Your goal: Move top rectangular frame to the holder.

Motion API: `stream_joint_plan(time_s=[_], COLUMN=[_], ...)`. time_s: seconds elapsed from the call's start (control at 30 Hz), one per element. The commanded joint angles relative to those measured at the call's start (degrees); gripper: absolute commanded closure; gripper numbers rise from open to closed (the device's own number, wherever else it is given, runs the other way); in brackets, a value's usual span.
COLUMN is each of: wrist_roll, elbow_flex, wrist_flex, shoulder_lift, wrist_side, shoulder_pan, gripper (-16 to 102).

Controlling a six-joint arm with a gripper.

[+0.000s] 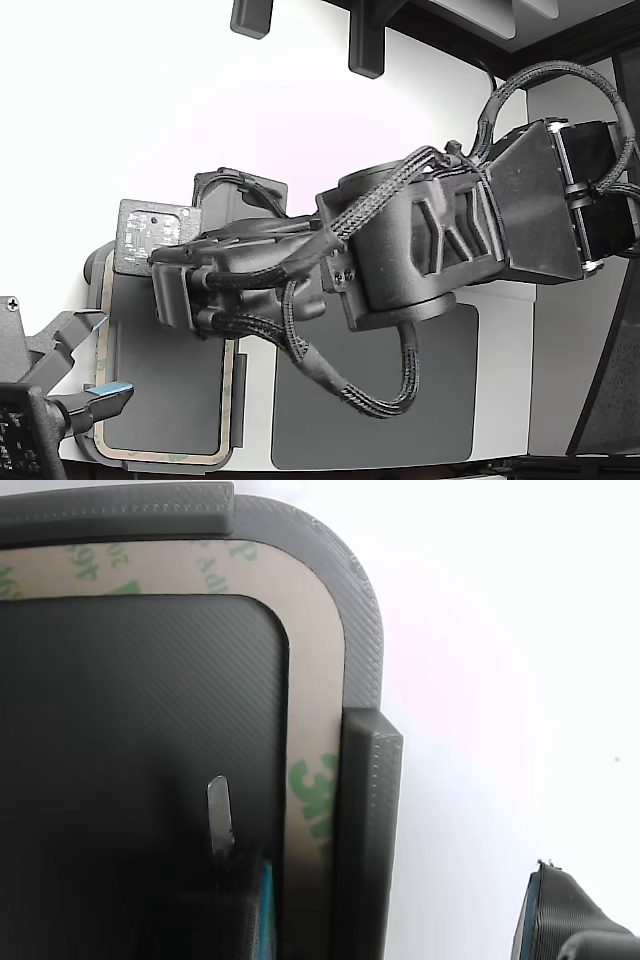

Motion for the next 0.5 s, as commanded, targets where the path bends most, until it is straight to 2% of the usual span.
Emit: stream_joint_plan(time_s=[0.0,0.3,0.47], wrist_roll=[-0.53,-5.01,-3.43], elbow_flex=[-2.02,1.76,13.36], wrist_flex=[0.09,-0.62,-8.61], shoulder_lift=[1.93,9.84,23.20], wrist_side=[0.09,0.88,-0.35], shoulder_pan=[-0.79,-0.44,-2.11], gripper=[-14,-14,-14])
